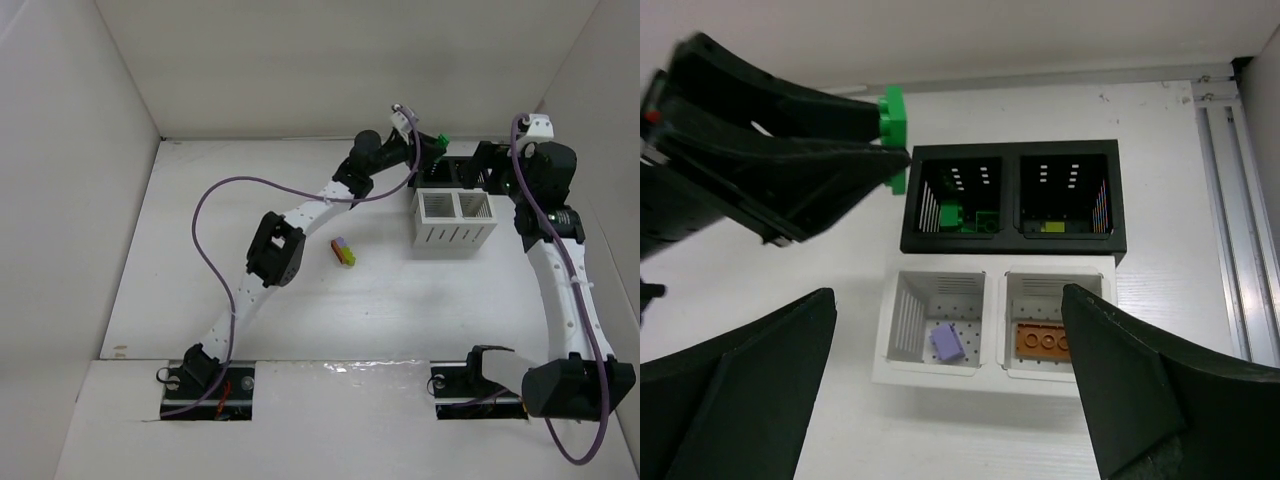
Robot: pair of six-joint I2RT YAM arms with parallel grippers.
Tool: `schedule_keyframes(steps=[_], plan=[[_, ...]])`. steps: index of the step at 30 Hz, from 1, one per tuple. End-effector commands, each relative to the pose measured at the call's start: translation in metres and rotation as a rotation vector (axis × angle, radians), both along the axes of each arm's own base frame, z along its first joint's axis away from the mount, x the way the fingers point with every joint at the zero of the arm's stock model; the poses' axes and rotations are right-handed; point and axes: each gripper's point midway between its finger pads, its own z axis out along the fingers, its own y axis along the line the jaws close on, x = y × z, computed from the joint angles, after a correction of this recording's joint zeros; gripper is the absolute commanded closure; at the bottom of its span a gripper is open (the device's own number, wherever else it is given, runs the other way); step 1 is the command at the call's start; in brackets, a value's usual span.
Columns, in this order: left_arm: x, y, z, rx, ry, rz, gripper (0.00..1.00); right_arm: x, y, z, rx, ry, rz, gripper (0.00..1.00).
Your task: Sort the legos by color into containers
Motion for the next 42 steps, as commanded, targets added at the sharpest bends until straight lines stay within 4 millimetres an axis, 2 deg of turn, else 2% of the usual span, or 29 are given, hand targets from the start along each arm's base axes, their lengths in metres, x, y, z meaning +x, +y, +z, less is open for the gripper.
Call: schedule_keyframes(steps=[1, 4, 5, 6, 7, 8, 9, 10, 11, 17, 19, 20, 22, 23, 25, 26, 27, 30, 31, 36, 40, 41, 42], plan=[[-0.014, -0.002, 0.049, -0.106, -0.095, -0.019, 1.0, -0.009, 0.004, 0.028, 0.034, -0.053, -0.01, 0.01], [-0.008, -0.004, 0.04, -0.091, -0.108, 0.004, 0.98, -0.015, 0.005, 0.03, 0.042, -0.051, -0.012, 0.01], [-0.008, -0.003, 0.046, -0.099, -0.117, 0.004, 0.98, -0.018, 0.005, 0.034, 0.042, -0.063, -0.012, 0.01], [-0.005, -0.006, 0.035, -0.088, -0.116, 0.006, 0.93, -0.018, 0.005, 0.028, 0.042, -0.051, -0.012, 0.01], [-0.005, -0.005, 0.039, -0.09, -0.135, 0.011, 0.9, -0.021, 0.006, 0.029, 0.051, -0.05, -0.015, 0.01], [-0.003, -0.007, 0.029, -0.08, -0.124, 0.011, 0.89, -0.021, 0.006, 0.029, 0.051, -0.05, -0.015, 0.01], [-0.001, -0.008, 0.025, -0.077, -0.132, 0.013, 0.89, -0.022, 0.006, 0.027, 0.052, -0.04, -0.015, 0.01], [0.0, -0.007, 0.032, -0.089, -0.139, 0.025, 0.89, -0.024, 0.006, 0.03, 0.06, -0.048, -0.017, 0.01], [0.004, -0.008, 0.024, -0.083, -0.128, 0.035, 0.89, -0.025, 0.006, 0.028, 0.061, -0.039, -0.017, 0.01], [0.016, -0.009, 0.005, -0.06, -0.166, 0.088, 0.87, -0.029, 0.004, 0.023, 0.057, -0.023, -0.035, 0.01], [0.019, -0.007, 0.01, -0.066, -0.191, 0.108, 0.83, -0.031, 0.004, 0.026, 0.056, -0.032, -0.035, 0.01], [0.023, -0.008, 0.002, -0.061, -0.178, 0.122, 0.83, -0.031, 0.004, 0.026, 0.056, -0.032, -0.035, 0.01], [0.026, -0.007, -0.001, -0.059, -0.182, 0.135, 0.82, -0.031, 0.005, 0.026, 0.059, -0.032, -0.026, 0.01], [0.026, -0.007, 0.005, -0.067, -0.191, 0.135, 0.8, -0.032, 0.005, 0.024, 0.059, -0.023, -0.027, 0.01], [0.029, -0.008, -0.003, -0.066, -0.185, 0.144, 0.77, -0.032, 0.005, 0.024, 0.059, -0.023, -0.027, 0.01], [0.03, -0.007, 0.002, -0.075, -0.189, 0.156, 0.77, -0.034, 0.006, 0.022, 0.06, -0.012, -0.027, 0.01], [0.031, -0.008, -0.005, -0.068, -0.182, 0.156, 0.74, -0.034, 0.006, 0.022, 0.06, -0.012, -0.027, 0.01], [0.033, -0.006, -0.002, -0.077, -0.186, 0.166, 0.64, -0.033, 0.007, 0.017, 0.064, 0.007, -0.019, 0.01], [0.033, -0.006, -0.002, -0.077, -0.186, 0.166, 0.54, -0.034, 0.007, 0.015, 0.064, 0.016, -0.019, 0.01], [0.024, -0.012, -0.001, -0.081, -0.197, 0.14, 0.34, -0.031, 0.008, 0.018, 0.066, 0.007, -0.01, 0.01], [0.027, -0.008, 0.01, -0.101, -0.203, 0.165, 0.3, -0.032, 0.009, 0.019, 0.066, -0.002, -0.01, 0.01], [0.023, -0.005, 0.027, -0.12, -0.221, 0.166, 0.3, -0.032, 0.009, 0.019, 0.066, -0.002, -0.01, 0.01], [0.022, -0.004, 0.032, -0.122, -0.243, 0.172, 0.3, -0.031, 0.009, 0.017, 0.066, -0.002, -0.01, 0.01]])
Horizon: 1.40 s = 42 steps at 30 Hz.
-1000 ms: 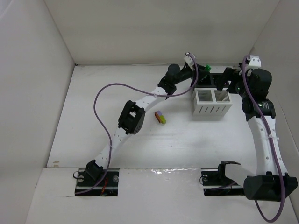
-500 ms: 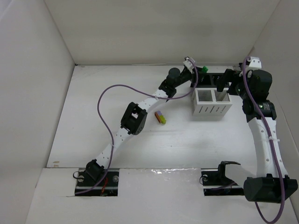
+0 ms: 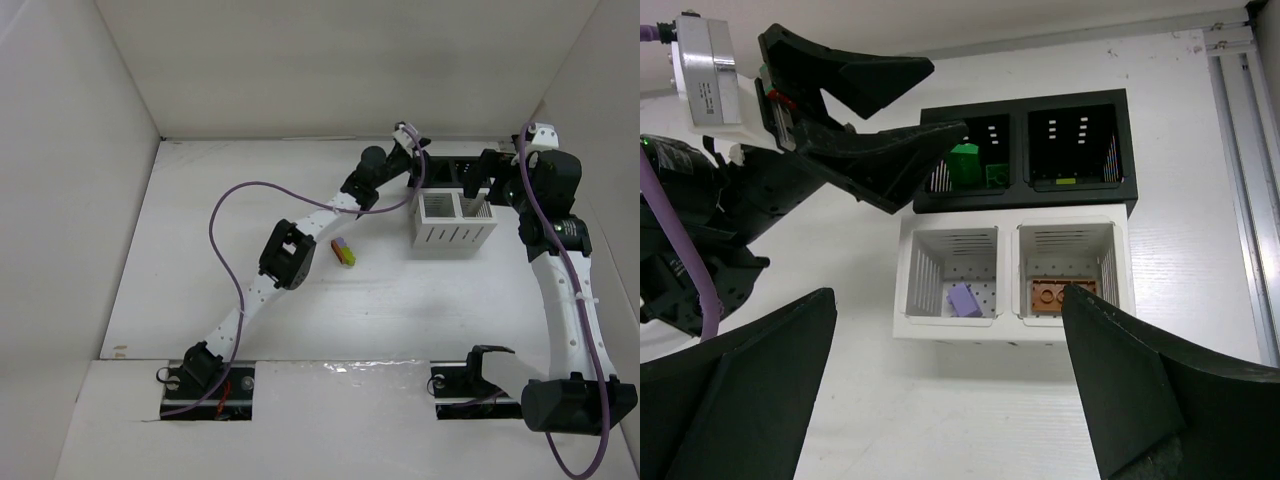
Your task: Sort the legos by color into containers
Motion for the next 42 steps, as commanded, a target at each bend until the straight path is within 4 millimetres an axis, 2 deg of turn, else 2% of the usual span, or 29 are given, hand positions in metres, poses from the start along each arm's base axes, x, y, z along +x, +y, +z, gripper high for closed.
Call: schedule_keyframes(steps=[1, 2, 4, 5, 6, 8, 9, 10, 11, 12, 13, 15, 16, 17, 18, 19, 20, 21, 22, 23, 24, 25, 26, 27, 30, 35, 39, 40, 42], plan=[[-0.015, 0.009, 0.083, -0.107, -0.161, 0.008, 0.3, 0.0, 0.007, 0.008, 0.013, -0.034, 0.024, 0.01], [-0.019, 0.014, 0.105, -0.114, -0.207, 0.019, 0.3, -0.001, 0.007, 0.014, 0.011, -0.055, 0.024, 0.01], [-0.016, 0.023, 0.114, -0.116, -0.193, 0.067, 0.31, -0.002, 0.011, 0.01, 0.018, -0.063, 0.048, 0.01], [-0.017, 0.028, 0.128, -0.131, -0.197, 0.086, 0.31, -0.003, 0.013, 0.012, 0.02, -0.078, 0.058, 0.01], [-0.01, 0.049, 0.157, -0.144, -0.209, 0.122, 0.32, 0.0, 0.013, 0.014, 0.018, -0.098, 0.058, 0.01], [-0.001, 0.073, 0.178, -0.154, -0.166, 0.162, 0.36, 0.0, 0.02, 0.01, 0.029, -0.102, 0.098, 0.01], [0.008, 0.104, 0.202, -0.159, -0.16, 0.211, 0.37, 0.0, 0.023, 0.006, 0.019, -0.1, 0.125, 0.01], [0.014, 0.122, 0.207, -0.137, -0.139, 0.238, 0.4, 0.0, 0.027, 0.009, 0.007, -0.12, 0.161, 0.03], [0.017, 0.141, 0.215, -0.133, -0.132, 0.253, 0.4, -0.003, 0.038, 0.001, 0.015, -0.111, 0.234, 0.03], [0.025, 0.157, 0.196, -0.099, -0.082, 0.278, 0.4, -0.004, 0.047, 0.0, 0.0, -0.124, 0.288, 0.05], [0.023, 0.201, 0.232, -0.119, -0.113, 0.333, 0.4, -0.004, 0.052, -0.003, -0.004, -0.12, 0.328, 0.06], [0.025, 0.24, 0.235, -0.054, -0.122, 0.414, 0.41, -0.007, 0.08, -0.008, -0.01, -0.114, 0.464, 0.06], [0.028, 0.255, 0.216, 0.004, -0.087, 0.457, 0.41, -0.001, 0.089, -0.021, -0.036, -0.08, 0.505, 0.06], [0.023, 0.29, 0.231, 0.031, -0.079, 0.541, 0.41, -0.001, 0.1, -0.028, -0.041, -0.063, 0.543, 0.06], [0.02, 0.305, 0.229, 0.064, -0.074, 0.573, 0.41, -0.004, 0.126, -0.029, -0.048, -0.067, 0.621, 0.07], [0.019, 0.317, 0.205, 0.119, -0.028, 0.592, 0.41, -0.001, 0.139, -0.04, -0.064, -0.054, 0.666, 0.07], [0.007, 0.348, 0.22, 0.125, -0.037, 0.638, 0.39, -0.002, 0.153, -0.049, -0.077, -0.047, 0.711, 0.09], [0.001, 0.363, 0.218, 0.133, -0.024, 0.658, 0.39, -0.011, 0.18, -0.055, -0.088, -0.053, 0.811, 0.09], [-0.003, 0.377, 0.213, 0.134, 0.001, 0.677, 0.39, -0.012, 0.193, -0.058, -0.103, -0.056, 0.866, 0.1], [-0.016, 0.392, 0.205, 0.128, 0.043, 0.692, 0.37, -0.008, 0.204, -0.073, -0.143, -0.049, 0.937, 0.1], [-0.018, 0.416, 0.196, 0.137, 0.087, 0.722, 0.37, -0.014, 0.213, -0.084, -0.151, -0.014, 1.003, 0.1], [-0.024, 0.427, 0.191, 0.138, 0.112, 0.731, 0.36, -0.019, 0.228, -0.077, -0.157, -0.032, 1.088, 0.1], [-0.027, 0.438, 0.169, 0.158, 0.167, 0.748, 0.36, -0.015, 0.234, -0.097, -0.2, 0.001, 1.145, 0.1], [-0.039, 0.457, 0.176, 0.151, 0.165, 0.788, 0.36, -0.021, 0.236, -0.11, -0.204, 0.069, 1.173, 0.1], [-0.066, 0.474, 0.159, 0.168, 0.173, 0.823, 0.36, -0.02, 0.241, -0.132, -0.214, 0.142, 1.234, 0.1], [-0.083, 0.489, 0.139, 0.202, 0.196, 0.881, 0.33, -0.036, 0.257, -0.167, -0.279, 0.189, 1.255, 0.07], [-0.09, 0.494, 0.123, 0.181, 0.255, 0.891, 0.33, -0.038, 0.28, -0.17, -0.215, 0.269, 1.213, 0.06], [-0.09, 0.493, 0.112, 0.18, 0.278, 0.888, 0.33, -0.036, 0.286, -0.179, -0.175, 0.333, 1.176, 0.06], [-0.096, 0.493, 0.116, 0.161, 0.268, 0.888, 0.33, -0.027, 0.293, -0.182, -0.158, 0.374, 1.099, 0.06]])
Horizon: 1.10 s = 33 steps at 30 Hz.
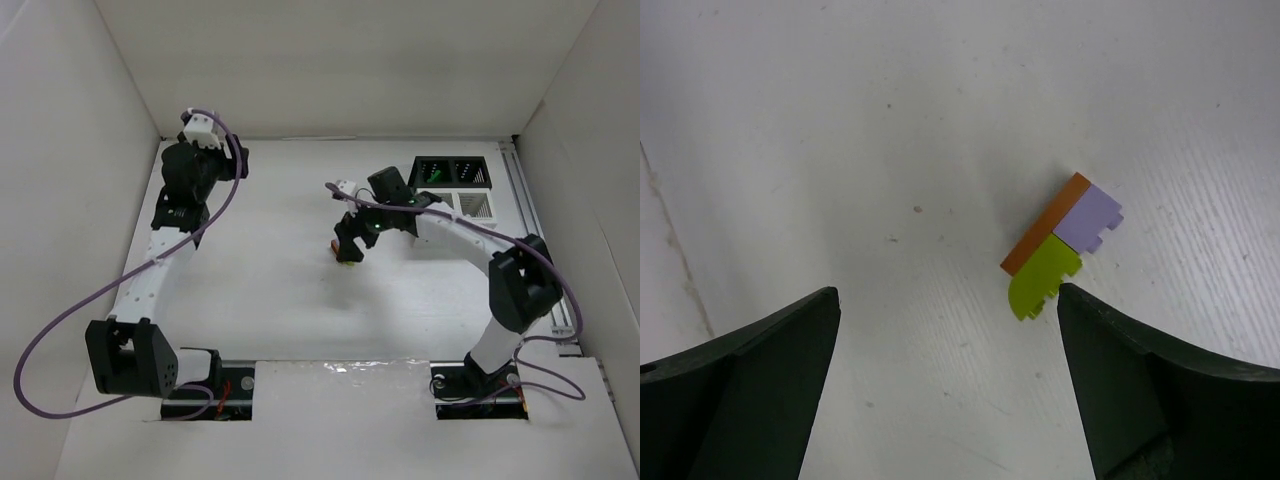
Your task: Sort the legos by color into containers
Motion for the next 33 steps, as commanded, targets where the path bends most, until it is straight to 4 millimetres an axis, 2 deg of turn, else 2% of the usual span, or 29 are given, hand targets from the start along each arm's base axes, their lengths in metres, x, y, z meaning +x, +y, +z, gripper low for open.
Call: schedule_keyframes(steps=[1, 2, 3, 4, 5, 10, 11, 12, 14, 16, 18, 26, 29, 30, 33], plan=[[-0.012, 0.005, 0.019, -0.036, -0.064, 0.024, 0.33, 0.024, 0.022, 0.005, 0.002, 0.04, -0.158, 0.06], [-0.012, 0.005, 0.019, -0.036, -0.064, 0.024, 0.33, 0.028, 0.023, 0.001, 0.005, 0.095, -0.243, 0.06], [-0.013, 0.007, 0.023, -0.036, -0.073, 0.035, 0.33, 0.036, 0.025, 0.007, 0.022, 0.077, -0.28, 0.06], [-0.013, 0.009, 0.018, -0.035, -0.065, 0.046, 0.33, 0.041, 0.024, 0.0, -0.002, 0.069, -0.327, 0.05], [-0.013, 0.01, 0.018, -0.024, -0.067, 0.045, 0.33, 0.042, 0.028, 0.0, -0.002, 0.061, -0.357, 0.05], [-0.012, 0.011, 0.016, -0.023, -0.067, 0.056, 0.32, 0.05, 0.026, -0.017, -0.063, 0.024, -0.417, 0.05], [-0.012, 0.011, 0.016, -0.023, -0.067, 0.056, 0.32, 0.051, 0.022, -0.025, -0.086, 0.03, -0.443, 0.05], [-0.012, 0.011, 0.016, -0.023, -0.067, 0.056, 0.32, 0.054, 0.021, -0.025, -0.087, 0.016, -0.455, 0.05], [-0.009, 0.011, 0.016, -0.015, -0.076, 0.055, 0.32, 0.052, 0.023, -0.032, -0.115, 0.005, -0.461, 0.05], [-0.007, 0.011, 0.012, -0.014, -0.067, 0.055, 0.32, 0.054, 0.021, -0.049, -0.151, 0.019, -0.472, 0.06], [-0.007, 0.01, 0.012, -0.004, -0.069, 0.045, 0.32, 0.055, 0.019, -0.054, -0.165, 0.022, -0.478, 0.06], [0.001, 0.019, 0.005, -0.004, -0.062, 0.056, 0.32, 0.057, 0.016, -0.061, -0.193, 0.001, -0.512, 0.12], [0.003, 0.022, 0.004, -0.004, -0.062, 0.056, 0.32, 0.049, 0.01, -0.072, -0.221, 0.03, -0.516, 0.17], [0.006, 0.022, 0.004, -0.004, -0.062, 0.056, 0.32, 0.048, 0.009, -0.068, -0.218, 0.029, -0.516, 0.21], [0.01, 0.024, -0.003, -0.003, -0.043, 0.056, 0.31, 0.039, 0.008, -0.072, -0.229, 0.036, -0.504, 0.25]])
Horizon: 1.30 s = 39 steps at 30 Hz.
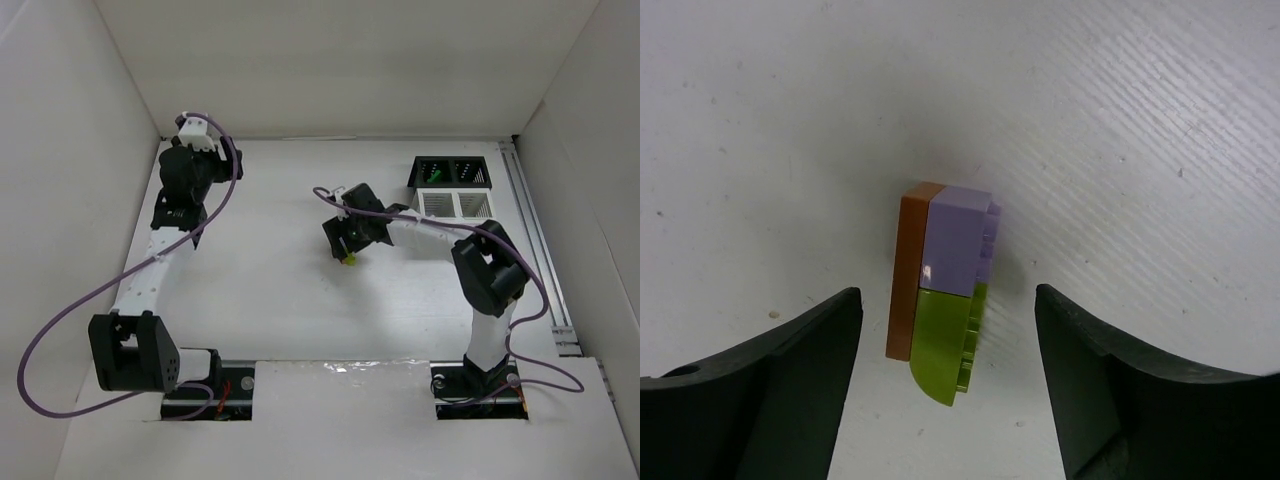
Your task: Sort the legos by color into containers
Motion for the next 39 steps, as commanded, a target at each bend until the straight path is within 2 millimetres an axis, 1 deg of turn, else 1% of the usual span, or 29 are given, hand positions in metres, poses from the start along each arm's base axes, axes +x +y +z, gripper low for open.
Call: schedule_keyframes(steps=[1, 3, 6, 8, 9, 10, 11, 13, 14, 17, 18, 20, 21, 22, 24, 25, 26, 27, 28, 29, 30, 31, 32, 33, 34, 36, 37, 38, 39], plan=[[0.007, 0.001, 0.011, 0.0, -0.055, -0.014, 0.31, -0.006, 0.0, 0.008, 0.002, -0.027, -0.009, 0.27], [0.007, 0.001, 0.016, 0.0, -0.064, -0.014, 0.31, -0.01, -0.003, 0.006, -0.006, -0.018, -0.009, 0.29], [0.013, 0.001, 0.011, 0.0, -0.061, -0.014, 0.31, -0.017, -0.004, -0.001, -0.019, -0.003, 0.001, 0.31], [0.015, 0.001, 0.006, -0.009, -0.048, -0.013, 0.31, -0.016, -0.003, 0.001, -0.012, -0.011, 0.0, 0.36], [0.016, -0.001, 0.013, -0.01, -0.067, -0.022, 0.31, -0.012, -0.002, 0.004, -0.013, -0.023, -0.006, 0.37], [0.018, -0.001, 0.009, -0.019, -0.056, -0.021, 0.31, -0.01, 0.0, 0.007, -0.007, -0.03, -0.006, 0.39], [0.018, -0.001, 0.009, -0.019, -0.056, -0.021, 0.31, -0.01, -0.001, 0.002, -0.014, -0.022, -0.006, 0.43], [0.019, -0.004, 0.005, -0.03, -0.045, -0.03, 0.31, -0.005, 0.004, 0.006, -0.005, -0.033, -0.006, 0.48], [0.019, -0.004, 0.005, -0.03, -0.045, -0.03, 0.31, -0.005, 0.004, 0.006, -0.005, -0.033, -0.006, 0.57], [0.018, -0.007, 0.005, -0.032, -0.045, -0.053, 0.32, -0.006, 0.005, 0.006, -0.004, -0.034, 0.009, 0.7], [0.017, -0.011, 0.001, -0.033, -0.035, -0.072, 0.32, -0.005, 0.005, 0.015, 0.004, -0.053, 0.016, 0.8], [0.012, -0.021, -0.005, -0.017, -0.015, -0.141, 0.33, 0.003, 0.006, 0.033, 0.041, -0.097, 0.02, 0.87], [0.011, -0.024, 0.0, -0.008, -0.016, -0.162, 0.33, 0.004, 0.006, 0.053, 0.062, -0.141, 0.032, 0.91], [0.004, -0.034, -0.006, -0.017, 0.026, -0.227, 0.33, 0.011, 0.004, 0.068, 0.089, -0.182, 0.037, 0.91], [-0.004, -0.048, -0.003, -0.03, 0.046, -0.311, 0.33, 0.021, -0.003, 0.094, 0.112, -0.259, 0.038, 0.92], [-0.009, -0.055, -0.007, -0.054, 0.072, -0.349, 0.33, 0.02, -0.008, 0.113, 0.106, -0.323, 0.079, 0.92], [-0.019, -0.066, -0.009, -0.081, 0.093, -0.424, 0.35, 0.026, -0.009, 0.129, 0.125, -0.387, 0.084, 0.92], [-0.023, -0.071, -0.01, -0.112, 0.113, -0.447, 0.35, 0.028, -0.018, 0.133, 0.113, -0.423, 0.083, 0.94], [-0.028, -0.078, -0.008, -0.176, 0.14, -0.469, 0.35, 0.025, -0.02, 0.153, 0.118, -0.499, 0.129, 0.94], [-0.035, -0.086, -0.008, -0.206, 0.152, -0.522, 0.35, 0.026, -0.021, 0.163, 0.122, -0.55, 0.146, 0.94], [-0.038, -0.091, -0.005, -0.232, 0.153, -0.551, 0.35, 0.023, -0.022, 0.169, 0.122, -0.584, 0.173, 0.94], [-0.043, -0.096, -0.001, -0.256, 0.155, -0.59, 0.33, 0.016, -0.025, 0.16, 0.109, -0.591, 0.209, 0.94], [-0.052, -0.107, -0.002, -0.297, 0.191, -0.67, 0.31, 0.015, -0.029, 0.179, 0.107, -0.688, 0.263, 0.95], [-0.056, -0.112, 0.007, -0.303, 0.174, -0.717, 0.3, 0.013, -0.032, 0.183, 0.099, -0.738, 0.281, 0.95], [-0.061, -0.115, 0.011, -0.311, 0.166, -0.753, 0.3, 0.006, -0.035, 0.17, 0.084, -0.744, 0.317, 0.97], [-0.069, -0.123, 0.021, -0.325, 0.156, -0.837, 0.3, -0.001, -0.036, 0.181, 0.062, -0.83, 0.405, 0.98], [-0.071, -0.125, 0.023, -0.327, 0.163, -0.859, 0.3, -0.005, -0.035, 0.18, 0.061, -0.839, 0.434, 0.98], [-0.073, -0.13, 0.025, -0.33, 0.174, -0.889, 0.3, -0.006, -0.037, 0.174, 0.038, -0.841, 0.454, 0.98], [-0.072, -0.138, 0.031, -0.33, 0.181, -0.927, 0.3, -0.005, -0.038, 0.179, 0.014, -0.887, 0.479, 0.98]])
